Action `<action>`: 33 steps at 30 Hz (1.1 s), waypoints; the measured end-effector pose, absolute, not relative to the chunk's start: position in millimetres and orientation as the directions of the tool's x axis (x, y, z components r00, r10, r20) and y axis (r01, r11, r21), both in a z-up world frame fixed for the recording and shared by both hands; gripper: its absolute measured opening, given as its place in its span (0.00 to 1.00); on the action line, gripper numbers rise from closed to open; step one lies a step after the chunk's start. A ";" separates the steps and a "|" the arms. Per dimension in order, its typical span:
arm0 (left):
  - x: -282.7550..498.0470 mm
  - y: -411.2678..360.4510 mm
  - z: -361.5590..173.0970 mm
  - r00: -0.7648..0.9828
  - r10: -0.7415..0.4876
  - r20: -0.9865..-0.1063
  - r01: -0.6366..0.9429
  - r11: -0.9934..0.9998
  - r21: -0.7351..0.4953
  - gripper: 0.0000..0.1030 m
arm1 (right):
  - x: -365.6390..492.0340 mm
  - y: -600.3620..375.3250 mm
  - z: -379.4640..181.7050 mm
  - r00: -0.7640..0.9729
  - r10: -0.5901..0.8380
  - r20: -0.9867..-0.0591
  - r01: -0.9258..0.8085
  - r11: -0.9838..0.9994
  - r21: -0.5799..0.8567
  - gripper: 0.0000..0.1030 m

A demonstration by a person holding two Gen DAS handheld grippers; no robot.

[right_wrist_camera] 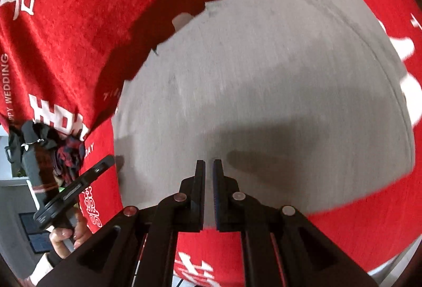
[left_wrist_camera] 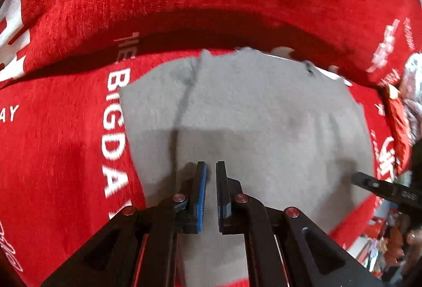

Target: Fold small clothes

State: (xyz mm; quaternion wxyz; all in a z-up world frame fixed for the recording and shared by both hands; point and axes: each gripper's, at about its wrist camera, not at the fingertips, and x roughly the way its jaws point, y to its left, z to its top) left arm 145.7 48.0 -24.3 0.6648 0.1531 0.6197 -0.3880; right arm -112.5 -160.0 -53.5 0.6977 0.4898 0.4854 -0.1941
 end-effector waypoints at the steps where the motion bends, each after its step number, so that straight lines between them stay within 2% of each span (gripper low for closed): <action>1: 148.8 44.5 -28.2 -0.061 -0.319 -0.946 0.703 0.658 -0.268 0.07 | -111.7 -166.7 -52.1 0.445 0.188 -0.876 0.748 0.460 0.479 0.06; 6: 152.9 44.9 -44.6 -0.045 -0.290 -0.956 0.695 0.678 -0.238 0.07 | -120.0 -213.5 -46.9 0.396 0.072 -0.915 0.793 0.477 0.380 0.06; 10: 150.0 51.9 -47.3 -0.033 -0.286 -0.958 0.701 0.676 -0.226 0.07 | -141.4 -248.0 -66.4 0.341 0.061 -0.938 0.847 0.412 0.335 0.06; 11: 151.1 53.9 -46.6 -0.033 -0.283 -0.959 0.697 0.681 -0.225 0.07 | -148.1 -253.6 -74.0 0.319 0.064 -0.946 0.861 0.398 0.317 0.01; 14: 155.3 62.0 -42.9 -0.002 -0.248 -0.969 0.689 0.702 -0.181 0.07 | -168.3 -263.5 -79.4 0.379 0.069 -0.923 0.858 0.348 0.378 0.00; 17: 161.1 73.3 -44.3 -0.002 -0.222 -0.975 0.668 0.725 -0.167 0.07 | -179.8 -261.2 -71.2 0.293 -0.004 -0.956 0.898 0.343 0.274 0.00; 22: 155.3 86.2 -34.2 -0.003 -0.202 -0.979 0.653 0.741 -0.155 0.07 | -197.4 -256.2 -65.4 0.321 0.022 -0.947 0.910 0.270 0.315 0.04; 33: 118.4 81.1 -13.6 -0.034 -0.173 -0.984 0.683 0.715 -0.149 0.08 | -169.5 -190.6 -48.8 0.337 0.146 -0.930 0.848 0.382 0.367 0.04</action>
